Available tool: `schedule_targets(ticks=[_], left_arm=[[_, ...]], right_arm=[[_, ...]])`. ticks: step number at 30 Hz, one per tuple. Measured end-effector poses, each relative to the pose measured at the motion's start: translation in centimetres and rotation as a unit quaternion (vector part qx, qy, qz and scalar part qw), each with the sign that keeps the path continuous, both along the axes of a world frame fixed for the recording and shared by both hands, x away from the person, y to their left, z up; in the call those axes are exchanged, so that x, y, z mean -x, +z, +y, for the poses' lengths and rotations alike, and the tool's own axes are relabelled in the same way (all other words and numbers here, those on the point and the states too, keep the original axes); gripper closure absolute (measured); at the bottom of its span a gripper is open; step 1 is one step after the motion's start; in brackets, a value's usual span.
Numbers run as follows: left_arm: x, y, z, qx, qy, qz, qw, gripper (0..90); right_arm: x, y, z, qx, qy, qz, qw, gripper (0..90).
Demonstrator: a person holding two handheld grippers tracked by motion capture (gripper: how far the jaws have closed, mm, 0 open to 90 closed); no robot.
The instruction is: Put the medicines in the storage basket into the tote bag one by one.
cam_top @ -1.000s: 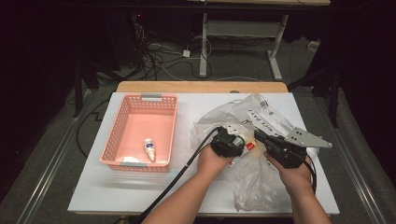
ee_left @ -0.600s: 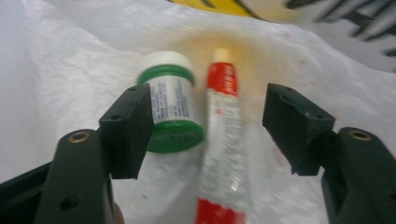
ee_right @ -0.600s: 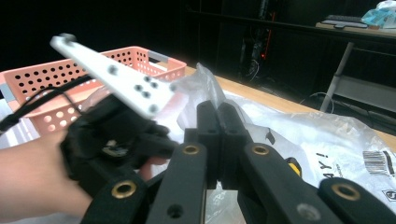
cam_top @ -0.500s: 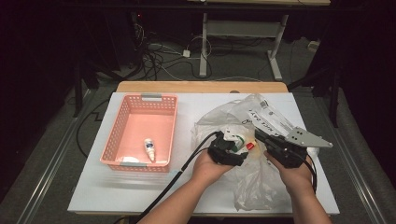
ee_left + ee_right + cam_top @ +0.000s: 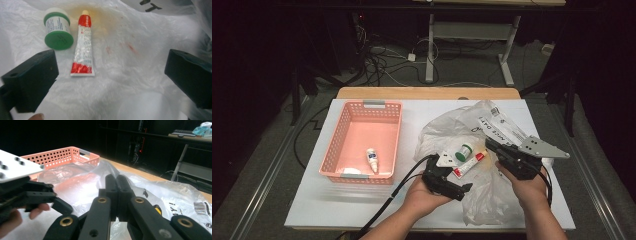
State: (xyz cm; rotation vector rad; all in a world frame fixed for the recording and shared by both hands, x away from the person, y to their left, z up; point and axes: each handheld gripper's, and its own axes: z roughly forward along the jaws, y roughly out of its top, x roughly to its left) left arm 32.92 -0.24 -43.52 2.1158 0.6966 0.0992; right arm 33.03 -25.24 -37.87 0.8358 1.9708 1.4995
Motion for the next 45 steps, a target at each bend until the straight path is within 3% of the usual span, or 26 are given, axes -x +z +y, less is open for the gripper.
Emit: schedule_targets(ticks=[9,17,21,24,29,35,43,45], left_arm=[[2.5,0.6,2.5,0.010,-0.013,-0.002,0.9999,0.0],[3.9,1.3,4.8,0.013,-0.002,-0.022,0.9997,0.0],[3.9,1.3,6.1,0.023,0.009,-0.018,0.9995,0.0],[3.8,1.2,6.8,0.011,0.013,-0.016,0.9997,0.0],[3.7,1.8,8.4,0.013,0.033,-0.023,0.9991,0.0],[3.0,2.6,10.5,0.009,0.064,-0.031,0.9974,0.0],[1.8,2.7,12.8,-0.003,0.105,-0.033,0.9939,0.0],[1.5,2.7,13.6,-0.001,0.111,-0.025,0.9935,0.0]], right_arm=[[0.1,0.1,0.0,0.001,0.000,-0.002,1.0000,90.0],[0.0,-0.1,0.2,0.005,0.002,0.000,1.0000,90.0],[-0.1,-0.2,0.3,0.005,0.001,0.003,1.0000,90.0],[-0.1,-0.1,0.4,0.007,0.001,0.002,1.0000,90.0],[-0.1,-0.1,0.2,0.006,-0.001,0.002,1.0000,90.0],[0.0,0.0,0.0,0.003,-0.001,-0.001,1.0000,90.0],[0.1,0.2,0.0,-0.002,-0.001,-0.001,1.0000,90.0],[0.1,0.2,-0.1,-0.001,-0.002,-0.003,1.0000,90.0]])
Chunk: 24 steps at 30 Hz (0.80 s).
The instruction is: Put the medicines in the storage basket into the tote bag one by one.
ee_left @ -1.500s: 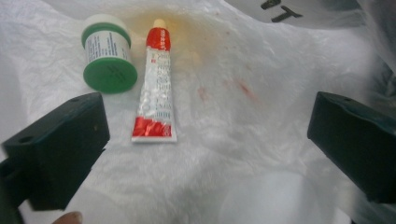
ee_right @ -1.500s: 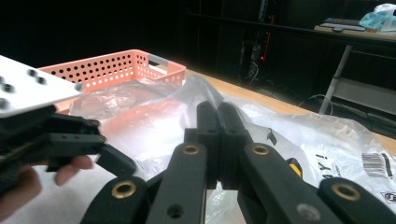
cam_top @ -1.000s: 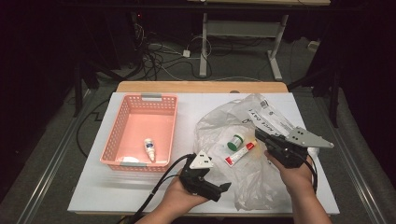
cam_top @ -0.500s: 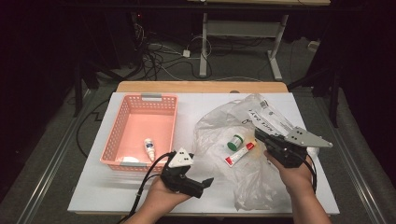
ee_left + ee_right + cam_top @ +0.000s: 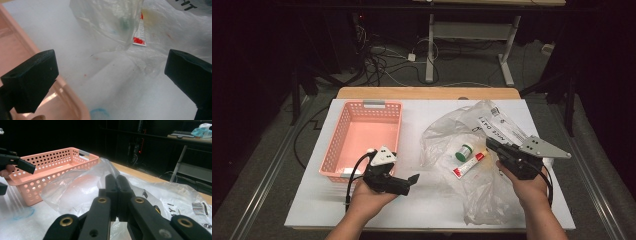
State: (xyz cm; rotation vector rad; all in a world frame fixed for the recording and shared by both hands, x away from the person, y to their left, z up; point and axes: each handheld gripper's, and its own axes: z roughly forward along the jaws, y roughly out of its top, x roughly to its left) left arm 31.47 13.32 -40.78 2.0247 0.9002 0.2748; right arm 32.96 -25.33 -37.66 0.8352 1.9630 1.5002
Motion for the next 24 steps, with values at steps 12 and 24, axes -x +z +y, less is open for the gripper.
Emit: schedule_targets(ticks=[12,24], left_arm=[[-1.3,0.2,4.4,0.001,0.058,0.011,0.9982,0.0],[-2.2,-0.5,8.6,0.002,0.118,0.029,0.9926,0.9]], right_arm=[[0.0,0.0,-0.1,-0.002,0.002,0.000,1.0000,90.0],[0.1,0.1,0.0,-0.001,0.002,-0.001,1.0000,90.0]])
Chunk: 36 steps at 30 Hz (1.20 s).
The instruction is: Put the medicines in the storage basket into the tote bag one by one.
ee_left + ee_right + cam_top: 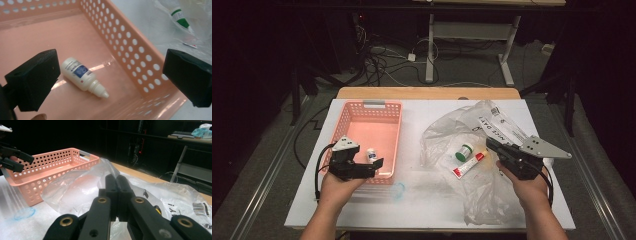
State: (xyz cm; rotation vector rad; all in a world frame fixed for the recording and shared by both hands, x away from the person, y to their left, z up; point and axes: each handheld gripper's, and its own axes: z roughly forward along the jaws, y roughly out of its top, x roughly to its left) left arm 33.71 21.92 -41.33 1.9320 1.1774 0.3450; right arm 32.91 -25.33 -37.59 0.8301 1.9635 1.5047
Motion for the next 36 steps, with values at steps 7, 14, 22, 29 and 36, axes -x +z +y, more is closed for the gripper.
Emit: schedule_targets(ticks=[7,14,22,29,36], left_arm=[[-0.3,-0.2,1.5,0.008,0.022,0.008,0.9997,1.1],[-0.4,-0.1,1.9,0.025,0.021,0.008,0.9994,1.8],[-2.0,0.8,1.0,0.009,0.020,0.019,0.9996,3.3],[-4.6,1.6,0.6,-0.008,0.023,0.055,0.9982,3.8],[-7.7,0.4,0.5,-0.052,0.035,0.146,0.9873,6.9]], right_arm=[[-0.2,-0.2,0.0,0.000,-0.001,0.003,1.0000,90.0],[-0.1,-0.1,0.0,0.002,-0.002,0.002,1.0000,90.0],[-0.1,-0.2,0.1,0.003,0.000,0.004,1.0000,90.0],[0.0,-0.1,0.2,-0.001,0.000,0.003,1.0000,90.0],[0.0,0.0,0.2,-0.001,0.001,0.001,1.0000,90.0]])
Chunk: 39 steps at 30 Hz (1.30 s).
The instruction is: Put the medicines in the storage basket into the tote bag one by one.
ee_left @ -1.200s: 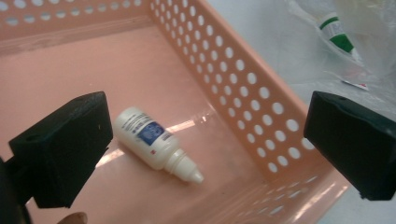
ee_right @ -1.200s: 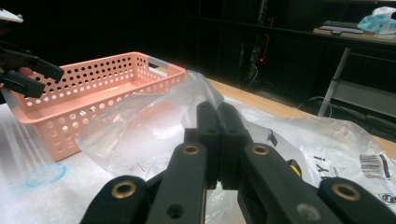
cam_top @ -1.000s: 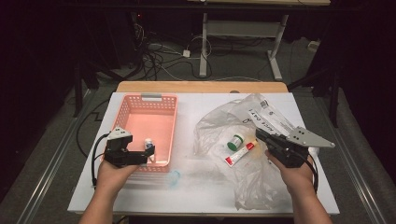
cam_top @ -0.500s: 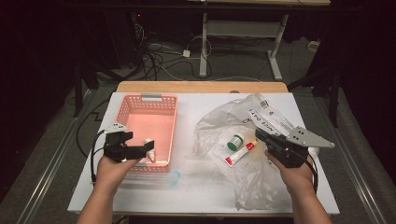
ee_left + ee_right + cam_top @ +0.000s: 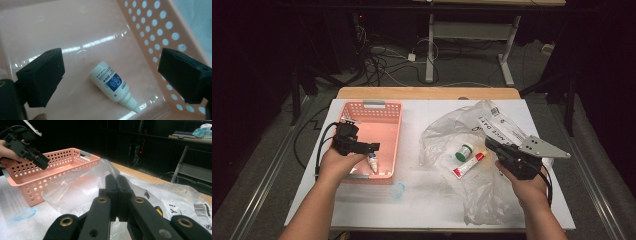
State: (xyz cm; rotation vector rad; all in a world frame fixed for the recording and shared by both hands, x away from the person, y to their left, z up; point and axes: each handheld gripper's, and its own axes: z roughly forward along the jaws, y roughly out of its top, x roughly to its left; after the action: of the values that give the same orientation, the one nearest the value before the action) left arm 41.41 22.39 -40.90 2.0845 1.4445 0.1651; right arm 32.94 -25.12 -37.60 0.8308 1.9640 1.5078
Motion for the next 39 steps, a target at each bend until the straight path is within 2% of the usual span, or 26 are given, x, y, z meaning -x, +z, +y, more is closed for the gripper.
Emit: schedule_targets(ticks=[4,7,9,12,16,19,23,25,27,31,33,39], left_arm=[[-0.9,-0.5,0.1,-0.009,0.011,0.045,0.9989,11.8],[-1.4,-1.0,0.0,-0.006,0.007,0.081,0.9966,14.7],[-1.6,-1.2,-0.2,-0.015,0.005,0.101,0.9948,15.1],[-1.8,-1.5,-0.6,-0.032,-0.002,0.121,0.9922,15.6],[-2.2,-2.0,-0.8,-0.039,-0.005,0.150,0.9880,20.8],[-2.4,-2.2,-0.9,-0.044,-0.006,0.163,0.9857,24.4],[-2.7,-2.6,-1.3,-0.064,-0.014,0.186,0.9803,28.0],[-2.9,-2.8,-1.6,-0.072,-0.015,0.192,0.9786,31.9],[-3.0,-2.9,-2.0,-0.089,-0.018,0.200,0.9756,35.0],[-3.0,-3.1,-2.9,-0.126,-0.036,0.196,0.9718,48.4],[-2.9,-3.1,-3.2,-0.136,-0.042,0.191,0.9713,54.5],[-2.7,-3.0,-3.5,-0.144,-0.054,0.183,0.9711,57.6]], right_arm=[[0.0,0.0,0.0,0.001,0.001,0.001,1.0000,90.0],[0.0,0.0,0.1,0.003,0.003,0.000,1.0000,90.0],[0.0,-0.1,0.1,0.003,0.003,0.000,1.0000,90.0],[0.0,0.0,0.1,0.003,0.004,-0.002,1.0000,90.0],[0.0,0.0,0.2,0.003,0.003,-0.001,1.0000,90.0],[0.0,0.0,0.2,0.003,0.003,-0.002,1.0000,90.0],[0.0,0.0,0.2,0.003,0.003,-0.001,1.0000,90.0],[0.0,0.0,0.2,0.003,0.003,-0.002,1.0000,90.0],[0.0,0.0,0.2,0.002,0.002,0.001,1.0000,90.0],[-0.1,-0.1,0.2,0.003,0.002,0.002,1.0000,90.0],[-0.1,-0.1,0.3,0.005,0.002,0.000,1.0000,90.0],[-0.1,-0.2,0.3,0.006,0.004,0.000,1.0000,90.0]])
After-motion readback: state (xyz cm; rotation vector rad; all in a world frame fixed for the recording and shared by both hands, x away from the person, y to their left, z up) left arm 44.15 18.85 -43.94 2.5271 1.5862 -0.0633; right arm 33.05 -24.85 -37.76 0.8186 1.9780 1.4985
